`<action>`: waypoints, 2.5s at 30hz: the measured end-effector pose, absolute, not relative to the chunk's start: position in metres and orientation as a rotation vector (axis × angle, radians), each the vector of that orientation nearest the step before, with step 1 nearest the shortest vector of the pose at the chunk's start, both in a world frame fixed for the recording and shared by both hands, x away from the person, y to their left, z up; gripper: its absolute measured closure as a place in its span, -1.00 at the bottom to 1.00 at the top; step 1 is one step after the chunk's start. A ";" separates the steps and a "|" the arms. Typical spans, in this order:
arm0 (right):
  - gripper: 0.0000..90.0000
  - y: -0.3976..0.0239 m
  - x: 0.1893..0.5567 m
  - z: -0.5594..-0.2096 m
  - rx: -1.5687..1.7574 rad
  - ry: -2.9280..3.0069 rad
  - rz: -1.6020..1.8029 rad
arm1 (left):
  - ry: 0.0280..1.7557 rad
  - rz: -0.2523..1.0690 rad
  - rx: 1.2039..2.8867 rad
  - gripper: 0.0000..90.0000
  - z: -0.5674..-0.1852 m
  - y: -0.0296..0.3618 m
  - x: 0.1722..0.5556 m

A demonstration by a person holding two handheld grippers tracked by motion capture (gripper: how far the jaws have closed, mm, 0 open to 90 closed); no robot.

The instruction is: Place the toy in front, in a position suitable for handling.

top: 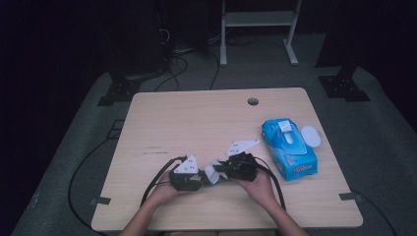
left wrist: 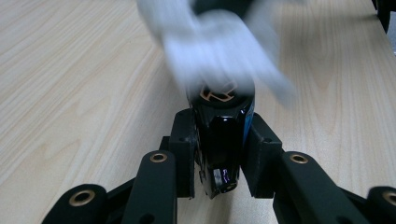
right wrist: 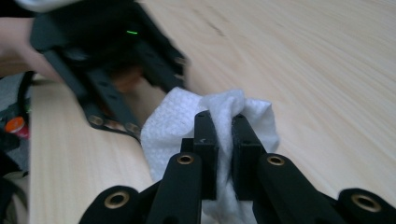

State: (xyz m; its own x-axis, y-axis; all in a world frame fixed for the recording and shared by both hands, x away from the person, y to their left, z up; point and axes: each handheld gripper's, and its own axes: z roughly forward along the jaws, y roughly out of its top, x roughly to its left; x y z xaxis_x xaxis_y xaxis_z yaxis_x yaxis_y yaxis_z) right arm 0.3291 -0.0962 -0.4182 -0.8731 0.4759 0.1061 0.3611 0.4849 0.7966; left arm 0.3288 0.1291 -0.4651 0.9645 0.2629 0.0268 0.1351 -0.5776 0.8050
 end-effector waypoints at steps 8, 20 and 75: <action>0.84 -0.120 0.335 -0.417 0.794 2.552 1.274 | 0.279 0.191 2.222 0.57 -0.468 0.131 0.329; 0.84 -0.110 0.328 -0.418 0.741 2.575 1.285 | 0.311 0.166 2.193 0.51 -0.465 0.128 0.329; 0.83 -0.089 0.338 -0.415 0.692 2.661 1.346 | 0.303 0.169 2.191 0.55 -0.464 0.132 0.331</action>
